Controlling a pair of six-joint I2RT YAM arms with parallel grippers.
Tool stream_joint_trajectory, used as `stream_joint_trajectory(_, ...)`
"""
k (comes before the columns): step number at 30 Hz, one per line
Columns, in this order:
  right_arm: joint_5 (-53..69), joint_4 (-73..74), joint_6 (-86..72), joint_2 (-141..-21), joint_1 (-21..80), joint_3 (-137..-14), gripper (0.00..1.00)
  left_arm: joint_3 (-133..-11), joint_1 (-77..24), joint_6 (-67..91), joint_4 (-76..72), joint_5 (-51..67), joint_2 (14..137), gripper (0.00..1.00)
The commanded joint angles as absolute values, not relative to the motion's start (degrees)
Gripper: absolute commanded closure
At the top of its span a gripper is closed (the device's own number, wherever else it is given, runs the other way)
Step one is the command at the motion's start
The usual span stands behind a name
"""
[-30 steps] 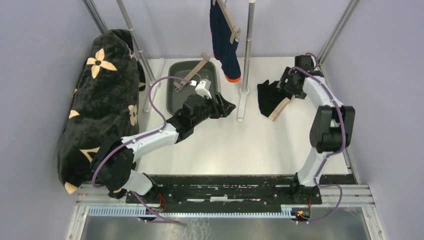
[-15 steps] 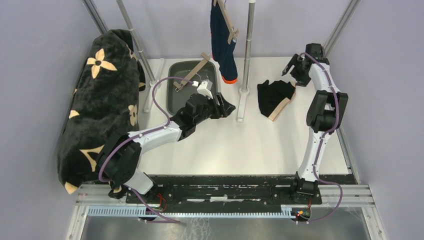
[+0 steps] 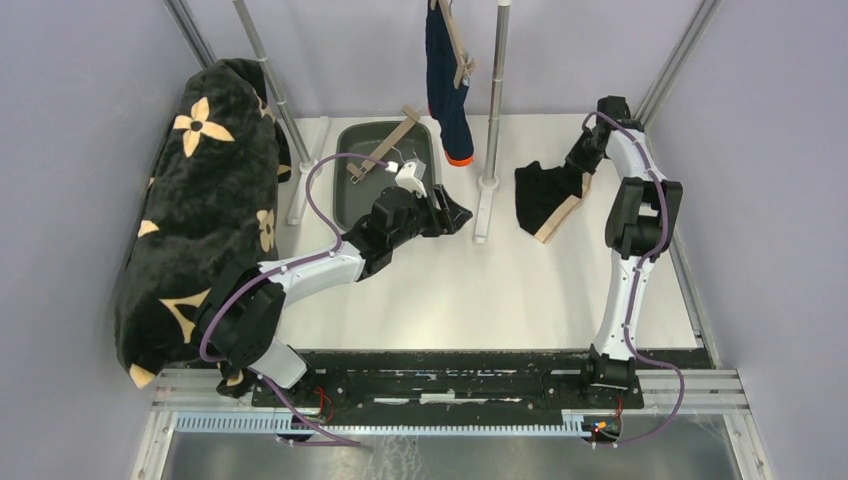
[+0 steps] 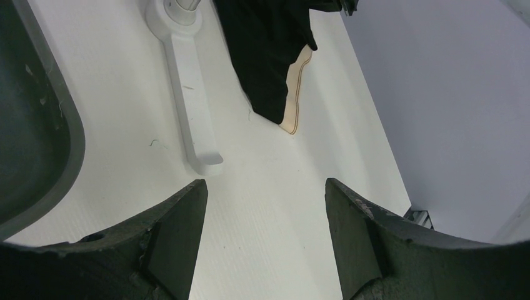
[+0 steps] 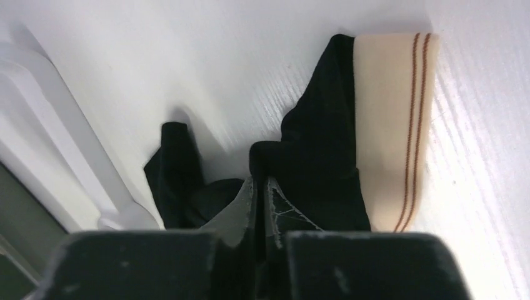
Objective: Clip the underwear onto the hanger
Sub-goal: Adjust the underwear at the center of the board.
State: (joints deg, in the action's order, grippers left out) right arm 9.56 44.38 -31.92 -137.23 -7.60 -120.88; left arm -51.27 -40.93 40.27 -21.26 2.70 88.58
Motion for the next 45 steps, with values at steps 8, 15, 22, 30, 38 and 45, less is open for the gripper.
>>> stream_joint_trajectory(8, 6.97, 26.04, -33.03, -114.01, -6.87, -104.02, 1.0, -53.14, -40.61, 39.63, -24.51, 3.45, 87.47, 0.25)
stream_joint_trajectory(15, 2.6, 23.93, -31.45, -98.62, -3.91, -92.61, 1.0, -51.26, -40.56, 39.47, -24.28, 3.0, 83.92, 0.25)
stream_joint_trajectory(22, 0.87, 23.08, -31.47, -84.41, -1.35, -80.99, 1.0, -49.07, -40.6, 39.24, -23.7, 2.25, 79.78, 0.25)
stream_joint_trajectory(30, -2.83, 28.2, -31.59, -75.52, -0.4, -77.8, 1.0, -48.16, -40.51, 38.7, -22.77, 1.07, 77.01, 0.25)
stream_joint_trajectory(38, -18.17, 38.55, -32.54, -76.14, -0.36, -82.15, 1.0, -48.34, -40.52, 38.56, -22.59, 1.21, 77.33, 0.25)
stream_joint_trajectory(45, -33.21, 43.45, -31.9, -72.26, 2.14, -84.12, 1.0, -48.26, -40.51, 38.67, -22.89, 1.38, 77.3, 0.25)
